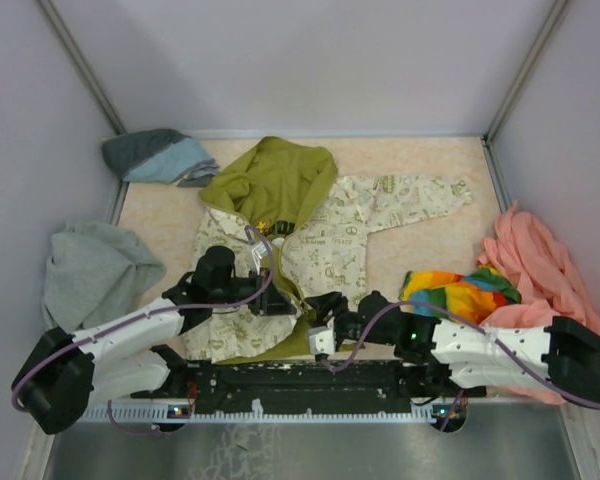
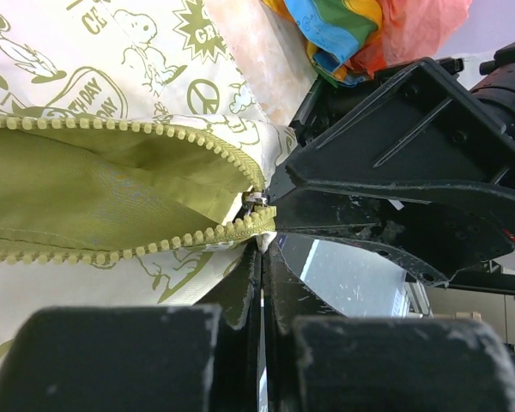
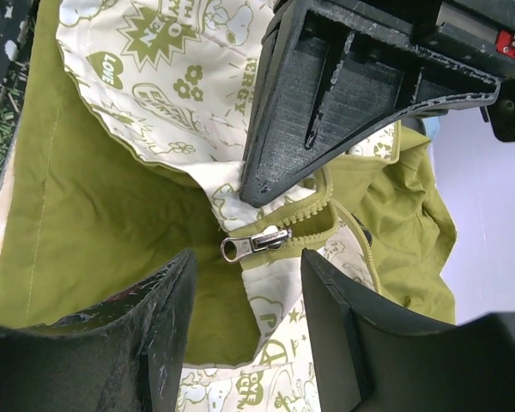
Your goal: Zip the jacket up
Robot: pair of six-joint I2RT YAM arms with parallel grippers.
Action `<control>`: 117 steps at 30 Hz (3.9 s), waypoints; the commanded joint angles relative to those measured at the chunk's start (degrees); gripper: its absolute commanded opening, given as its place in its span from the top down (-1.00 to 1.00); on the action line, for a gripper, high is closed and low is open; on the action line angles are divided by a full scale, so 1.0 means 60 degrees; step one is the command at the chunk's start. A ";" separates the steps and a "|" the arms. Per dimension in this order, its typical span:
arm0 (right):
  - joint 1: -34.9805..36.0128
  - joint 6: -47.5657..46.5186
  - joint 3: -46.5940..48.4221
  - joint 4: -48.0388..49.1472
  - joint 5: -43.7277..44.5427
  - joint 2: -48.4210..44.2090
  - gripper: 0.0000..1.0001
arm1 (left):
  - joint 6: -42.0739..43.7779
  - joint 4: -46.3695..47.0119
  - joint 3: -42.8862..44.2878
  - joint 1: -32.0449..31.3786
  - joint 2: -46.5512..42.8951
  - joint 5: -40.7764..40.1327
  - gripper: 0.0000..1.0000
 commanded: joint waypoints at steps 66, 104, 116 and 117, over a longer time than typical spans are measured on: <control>0.0322 0.0273 -0.0112 0.2458 0.0666 0.0612 1.00 | 0.0132 0.0463 0.0177 0.0057 0.0488 0.0971 1.00; -0.0842 0.6357 0.5535 -0.1622 0.0826 0.4231 1.00 | -0.3633 -0.6180 0.1587 -0.0265 -0.5176 -0.6587 -0.13; -0.0842 0.7071 0.5148 -0.0711 0.0953 0.4186 1.00 | -0.5780 -0.5215 0.0131 -0.0279 -0.5574 -0.5650 0.13; -0.0842 0.7145 0.5138 -0.0706 0.1005 0.4186 1.00 | -0.5771 -0.5195 0.0164 -0.0279 -0.5450 -0.5622 0.14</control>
